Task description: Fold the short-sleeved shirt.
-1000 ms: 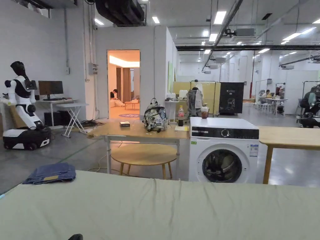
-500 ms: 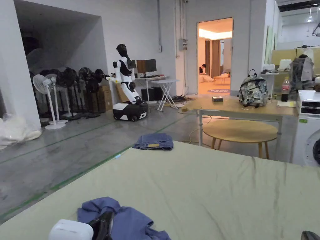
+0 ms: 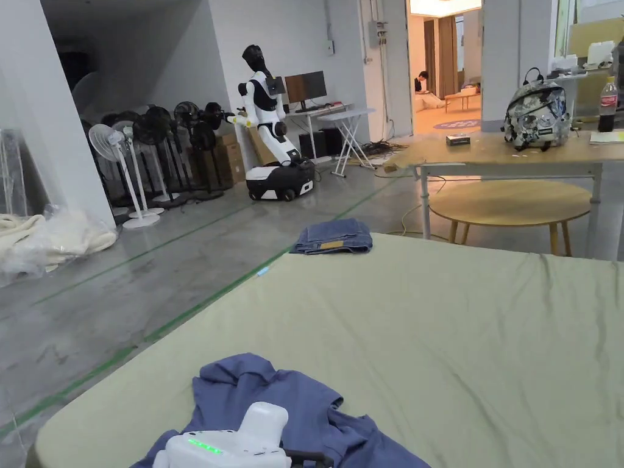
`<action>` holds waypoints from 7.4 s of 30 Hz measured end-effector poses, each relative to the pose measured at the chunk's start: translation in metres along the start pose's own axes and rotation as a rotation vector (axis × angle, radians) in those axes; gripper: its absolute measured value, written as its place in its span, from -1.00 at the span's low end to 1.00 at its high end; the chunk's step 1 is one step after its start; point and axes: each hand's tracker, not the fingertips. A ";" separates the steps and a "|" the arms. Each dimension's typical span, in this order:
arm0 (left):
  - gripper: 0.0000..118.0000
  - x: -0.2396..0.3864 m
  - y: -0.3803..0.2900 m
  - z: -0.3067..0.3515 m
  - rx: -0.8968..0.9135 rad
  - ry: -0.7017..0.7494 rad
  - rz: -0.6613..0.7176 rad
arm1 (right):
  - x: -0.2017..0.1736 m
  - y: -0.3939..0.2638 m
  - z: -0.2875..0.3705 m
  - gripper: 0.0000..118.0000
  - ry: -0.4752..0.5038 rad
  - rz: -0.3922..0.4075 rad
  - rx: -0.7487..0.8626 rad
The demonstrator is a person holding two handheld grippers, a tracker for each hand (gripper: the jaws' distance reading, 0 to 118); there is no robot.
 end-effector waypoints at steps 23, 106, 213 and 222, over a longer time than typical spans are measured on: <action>-1.00 -0.047 0.187 0.104 0.239 0.164 0.108 | 0.052 -0.010 0.028 -1.00 -0.076 -0.081 -0.024; -0.02 0.177 0.033 -0.092 -0.222 -0.188 -0.056 | 0.153 -0.085 0.175 -1.00 -0.281 -0.384 -0.105; -1.00 0.102 -0.143 0.096 0.094 -0.185 0.200 | 0.167 -0.173 0.162 -0.81 -0.434 -0.428 -0.406; -0.02 0.122 -0.133 0.125 0.209 -0.056 0.081 | 0.150 -0.164 0.188 -0.30 -0.503 -0.234 -0.419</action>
